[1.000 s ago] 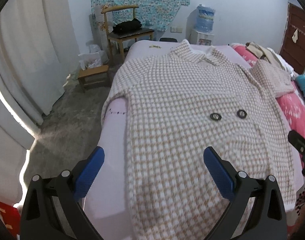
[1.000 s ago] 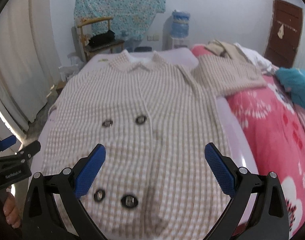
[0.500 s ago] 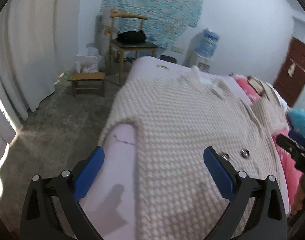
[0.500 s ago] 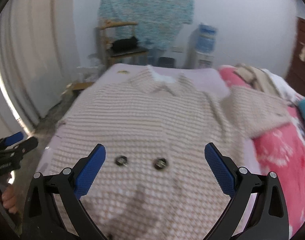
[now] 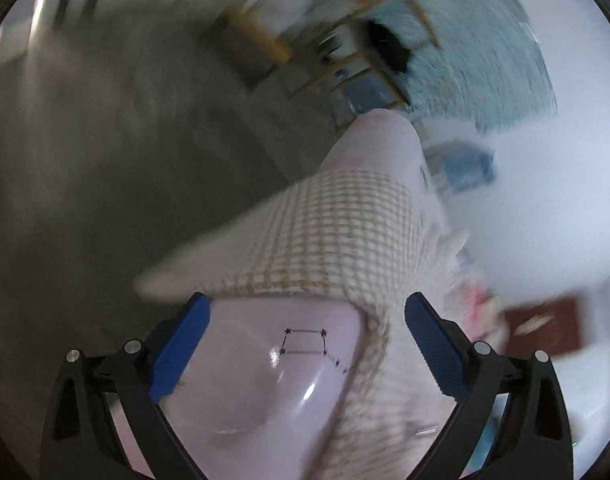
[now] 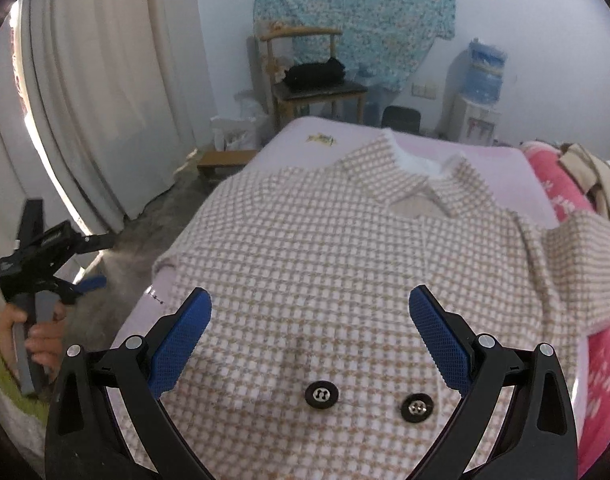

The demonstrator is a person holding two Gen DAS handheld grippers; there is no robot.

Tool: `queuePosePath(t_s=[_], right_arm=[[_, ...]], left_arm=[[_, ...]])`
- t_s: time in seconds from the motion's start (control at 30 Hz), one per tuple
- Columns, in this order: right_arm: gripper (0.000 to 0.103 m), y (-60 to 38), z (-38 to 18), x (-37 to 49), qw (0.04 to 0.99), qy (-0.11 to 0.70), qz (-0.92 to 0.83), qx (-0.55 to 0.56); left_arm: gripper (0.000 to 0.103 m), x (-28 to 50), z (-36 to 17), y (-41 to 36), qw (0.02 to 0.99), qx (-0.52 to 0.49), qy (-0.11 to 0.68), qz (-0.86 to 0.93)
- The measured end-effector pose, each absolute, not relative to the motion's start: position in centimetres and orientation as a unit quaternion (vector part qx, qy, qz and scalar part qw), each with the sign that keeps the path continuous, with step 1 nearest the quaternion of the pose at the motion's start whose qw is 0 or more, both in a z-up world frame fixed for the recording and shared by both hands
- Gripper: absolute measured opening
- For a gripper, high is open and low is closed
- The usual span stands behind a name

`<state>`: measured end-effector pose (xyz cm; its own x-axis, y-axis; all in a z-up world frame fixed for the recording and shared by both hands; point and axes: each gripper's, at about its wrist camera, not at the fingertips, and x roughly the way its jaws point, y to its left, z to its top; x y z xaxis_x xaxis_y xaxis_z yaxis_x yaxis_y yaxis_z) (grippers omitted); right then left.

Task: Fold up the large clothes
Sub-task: 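Grasp the coat's side edge with the left gripper and lift it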

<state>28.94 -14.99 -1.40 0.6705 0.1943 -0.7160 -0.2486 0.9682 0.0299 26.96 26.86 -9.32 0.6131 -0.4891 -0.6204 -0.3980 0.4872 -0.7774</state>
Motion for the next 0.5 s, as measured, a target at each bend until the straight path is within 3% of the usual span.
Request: queuePosePath(t_s=[0.07,0.23,0.5], right_arm=[[0.095,-14.6,-1.9,29.7,0.909,0.397,0.117,-0.042],[0.095,-14.2,-2.8,30.6,0.905,0.409,0.104,-0.056],[0.095,-14.8,-3.7,30.6,0.902,0.422,0.078,-0.054]], left_arm=[[0.095,26.6,-13.9,28.7,0.665,-0.604,0.439,-0.030],[0.095,25.6,-21.9,29.6,0.520,-0.728,0.444,-0.049],[0.095,28.2,-30.0,28.4,0.394,-0.794,0.458,-0.073]])
